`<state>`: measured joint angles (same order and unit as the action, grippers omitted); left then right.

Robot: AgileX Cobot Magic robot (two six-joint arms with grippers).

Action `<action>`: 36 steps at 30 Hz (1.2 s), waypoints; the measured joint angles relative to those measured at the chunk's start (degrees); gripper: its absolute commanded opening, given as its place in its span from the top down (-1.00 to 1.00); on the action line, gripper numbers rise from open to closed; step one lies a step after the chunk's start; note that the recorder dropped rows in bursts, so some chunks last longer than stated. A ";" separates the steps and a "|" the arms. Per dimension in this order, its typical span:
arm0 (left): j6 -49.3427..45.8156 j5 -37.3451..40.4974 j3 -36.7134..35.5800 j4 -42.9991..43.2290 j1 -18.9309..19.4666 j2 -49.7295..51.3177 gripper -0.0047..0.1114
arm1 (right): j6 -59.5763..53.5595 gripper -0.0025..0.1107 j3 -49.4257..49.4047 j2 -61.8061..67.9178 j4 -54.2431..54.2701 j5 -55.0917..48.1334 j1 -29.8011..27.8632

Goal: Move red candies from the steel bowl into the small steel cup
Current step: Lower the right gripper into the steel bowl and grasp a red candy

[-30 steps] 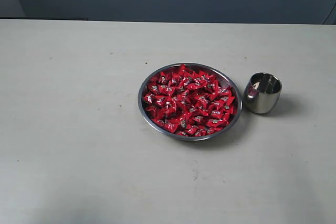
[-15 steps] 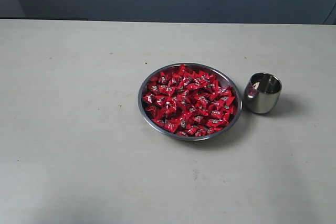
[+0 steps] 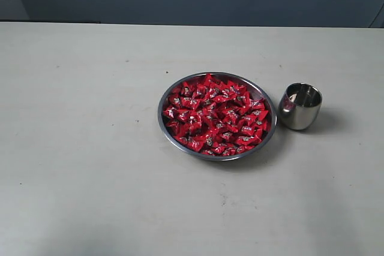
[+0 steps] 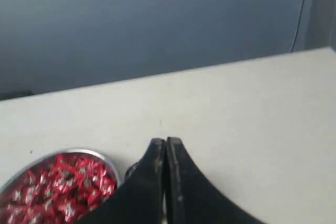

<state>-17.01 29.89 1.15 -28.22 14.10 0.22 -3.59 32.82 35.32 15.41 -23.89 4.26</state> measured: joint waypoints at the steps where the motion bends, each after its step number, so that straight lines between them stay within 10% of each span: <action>1: 0.00 0.00 0.00 0.00 0.00 0.00 0.91 | -1.98 0.97 0.00 1.79 2.03 -1.15 0.00; 10: 0.00 0.00 0.00 0.00 0.00 0.00 0.91 | -37.16 0.96 6.43 37.56 28.68 -12.10 13.31; 16: 0.00 0.00 0.00 0.00 0.00 0.00 0.91 | -41.82 0.29 22.56 57.42 28.49 -16.17 18.76; 36: 0.00 0.00 0.00 0.00 0.00 0.00 0.91 | -38.14 0.51 38.68 81.39 22.16 -18.16 21.43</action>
<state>-17.01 29.89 1.15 -28.22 14.10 0.22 -41.73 71.50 116.71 37.57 -42.05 25.68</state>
